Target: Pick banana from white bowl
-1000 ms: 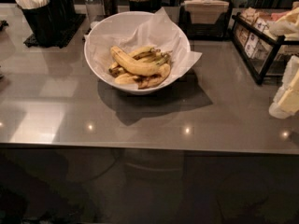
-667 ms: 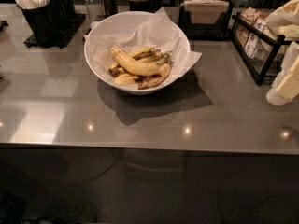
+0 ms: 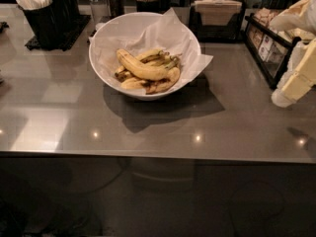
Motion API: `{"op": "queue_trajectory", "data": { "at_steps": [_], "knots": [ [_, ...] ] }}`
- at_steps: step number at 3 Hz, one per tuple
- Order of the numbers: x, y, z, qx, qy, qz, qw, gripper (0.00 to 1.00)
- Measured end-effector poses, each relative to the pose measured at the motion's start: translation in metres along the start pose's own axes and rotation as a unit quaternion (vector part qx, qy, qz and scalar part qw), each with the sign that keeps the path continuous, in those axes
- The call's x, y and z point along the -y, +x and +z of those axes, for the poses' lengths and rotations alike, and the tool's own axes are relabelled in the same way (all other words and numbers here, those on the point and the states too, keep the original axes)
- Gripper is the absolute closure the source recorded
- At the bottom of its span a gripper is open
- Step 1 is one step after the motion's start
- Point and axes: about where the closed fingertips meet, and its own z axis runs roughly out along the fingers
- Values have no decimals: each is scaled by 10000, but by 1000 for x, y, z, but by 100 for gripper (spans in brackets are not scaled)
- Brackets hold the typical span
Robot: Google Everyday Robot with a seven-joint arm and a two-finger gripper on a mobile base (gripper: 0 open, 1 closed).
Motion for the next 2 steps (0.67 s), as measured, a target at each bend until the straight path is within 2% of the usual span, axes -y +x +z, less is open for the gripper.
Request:
{"op": "queue_trajectory", "data": {
  "at_steps": [1, 2],
  "knots": [
    [2, -10, 12, 256, -32, 120, 9996, 0],
    [11, -39, 36, 547, -191, 73, 9983, 0]
  ]
}}
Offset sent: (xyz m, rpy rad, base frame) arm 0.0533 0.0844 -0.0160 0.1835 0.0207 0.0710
